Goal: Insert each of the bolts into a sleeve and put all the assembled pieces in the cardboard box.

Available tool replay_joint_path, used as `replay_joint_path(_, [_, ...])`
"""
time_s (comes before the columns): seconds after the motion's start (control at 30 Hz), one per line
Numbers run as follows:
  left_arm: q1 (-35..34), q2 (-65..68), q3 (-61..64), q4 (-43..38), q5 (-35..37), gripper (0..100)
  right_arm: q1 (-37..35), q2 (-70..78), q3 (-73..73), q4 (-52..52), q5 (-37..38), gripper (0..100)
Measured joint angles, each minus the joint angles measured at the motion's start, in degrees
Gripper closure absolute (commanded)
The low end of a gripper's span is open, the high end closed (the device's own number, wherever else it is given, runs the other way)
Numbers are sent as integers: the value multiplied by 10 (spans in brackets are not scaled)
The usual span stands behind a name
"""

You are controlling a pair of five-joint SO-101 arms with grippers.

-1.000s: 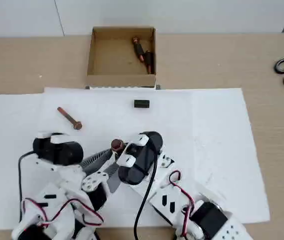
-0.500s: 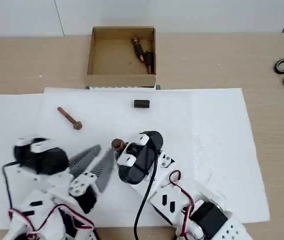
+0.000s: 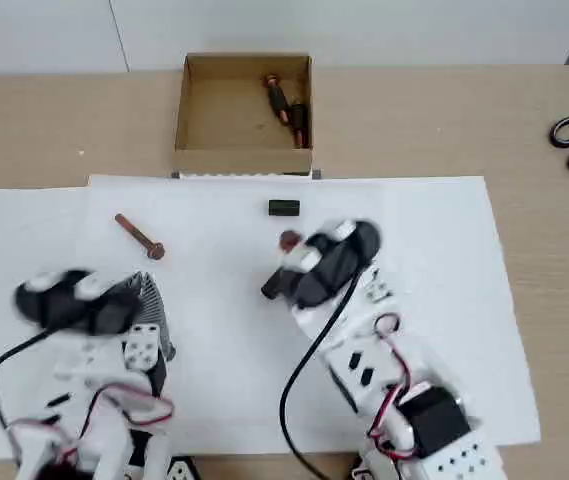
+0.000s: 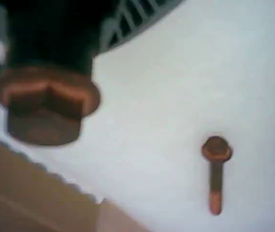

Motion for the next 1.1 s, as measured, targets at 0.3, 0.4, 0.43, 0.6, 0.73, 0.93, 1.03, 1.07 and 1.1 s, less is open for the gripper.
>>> replay_joint_path(0.3, [-76, 6, 188, -112, -40, 994, 59, 365, -361, 0, -39, 996])
replay_joint_path(0.4, [-76, 6, 243, -149, -40, 994, 62, 483, -462, -2, -39, 996])
replay_joint_path(0.43, [-76, 6, 258, -160, -40, 994, 62, 520, -490, -2, -34, 996])
replay_joint_path(0.6, [-76, 6, 281, -181, -40, 994, 62, 680, -596, -2, 11, 996])
replay_joint_path(0.73, [-76, 6, 284, -184, -40, 994, 62, 786, -678, -2, 62, 996])
replay_joint_path(0.93, [-76, 6, 300, -184, -39, 994, 62, 927, -813, -2, 166, 995])
replay_joint_path(1.03, [-76, 6, 301, -184, -40, 994, 62, 996, -879, -15, 227, 995])
replay_joint_path(1.07, [-76, 6, 301, -184, -40, 994, 62, 1017, -898, -25, 240, 995])
replay_joint_path(1.1, [-76, 6, 301, -184, -40, 994, 62, 1040, -918, -37, 251, 995])
